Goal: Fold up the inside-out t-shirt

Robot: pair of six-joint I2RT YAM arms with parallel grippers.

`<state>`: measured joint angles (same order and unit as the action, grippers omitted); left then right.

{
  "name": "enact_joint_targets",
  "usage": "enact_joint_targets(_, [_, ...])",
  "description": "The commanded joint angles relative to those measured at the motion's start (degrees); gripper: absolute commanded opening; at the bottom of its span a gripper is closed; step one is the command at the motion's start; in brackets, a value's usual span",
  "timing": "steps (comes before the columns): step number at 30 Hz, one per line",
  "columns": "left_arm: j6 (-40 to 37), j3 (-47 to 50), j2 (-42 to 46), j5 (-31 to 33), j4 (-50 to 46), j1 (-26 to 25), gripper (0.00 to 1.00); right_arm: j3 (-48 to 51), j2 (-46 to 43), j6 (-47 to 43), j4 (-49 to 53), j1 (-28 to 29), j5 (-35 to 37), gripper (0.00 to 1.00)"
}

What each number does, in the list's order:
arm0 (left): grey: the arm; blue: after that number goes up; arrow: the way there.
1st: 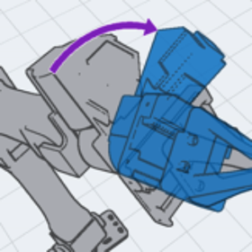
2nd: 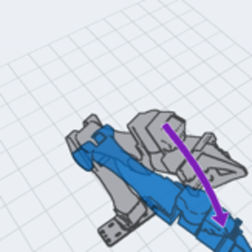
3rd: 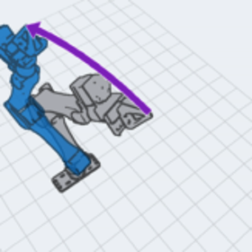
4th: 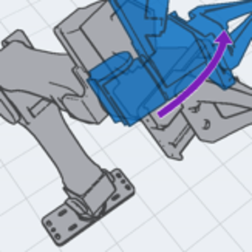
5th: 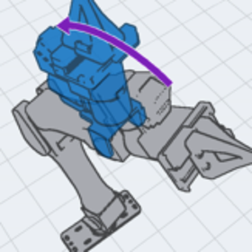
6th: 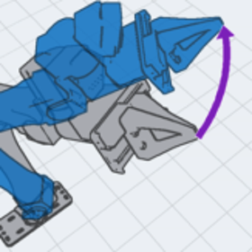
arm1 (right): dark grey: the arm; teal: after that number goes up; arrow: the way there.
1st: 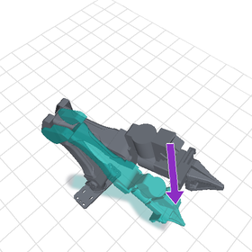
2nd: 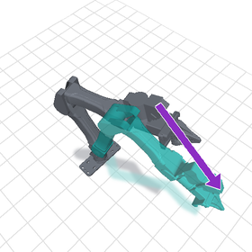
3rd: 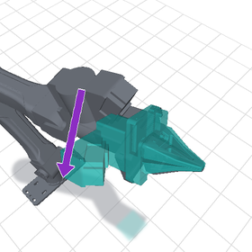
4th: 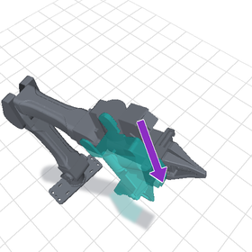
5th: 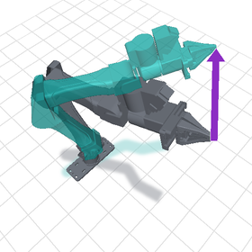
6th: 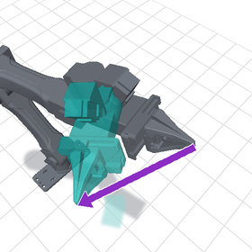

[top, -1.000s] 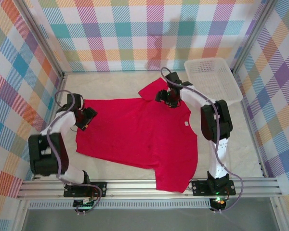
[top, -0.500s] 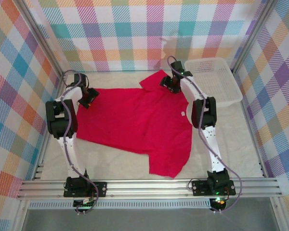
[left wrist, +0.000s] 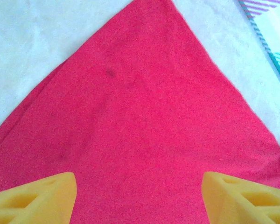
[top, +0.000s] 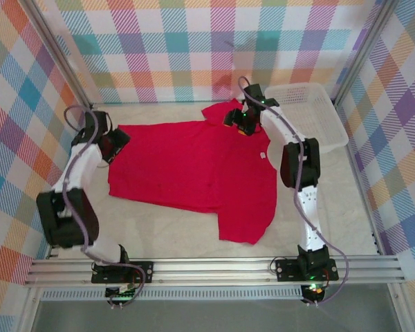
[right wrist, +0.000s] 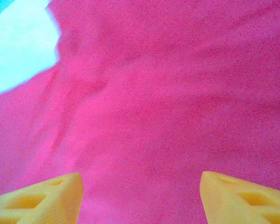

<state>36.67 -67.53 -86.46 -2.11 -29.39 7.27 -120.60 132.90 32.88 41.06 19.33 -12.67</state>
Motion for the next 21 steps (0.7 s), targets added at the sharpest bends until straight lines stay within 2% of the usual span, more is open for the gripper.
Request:
enact_joint_targets(1, [1.7,9.6,1.4,-1.8,2.2,0.6,0.71,11.6,-10.6,-0.7,-3.6,3.0,-2.6,0.67])
enact_joint_targets(6, [2.4,14.5,0.5,-7.3,6.1,2.7,0.71,38.3,-25.4,3.0,-11.2,5.6,-2.0,0.67])
enact_joint_targets(10, [3.5,15.6,-4.9,-8.7,10.0,6.3,0.71,57.6,-34.5,6.9,-18.0,5.6,-0.3,0.68])
enact_joint_targets(16, [5.9,20.0,-9.9,-8.4,13.0,12.1,0.71,67.0,-33.8,5.7,-18.6,3.6,3.8,0.68])
enact_joint_targets(21, [4.8,23.3,-4.2,-6.3,10.8,12.8,0.71,65.9,-33.9,4.0,-14.9,2.4,5.3,0.68])
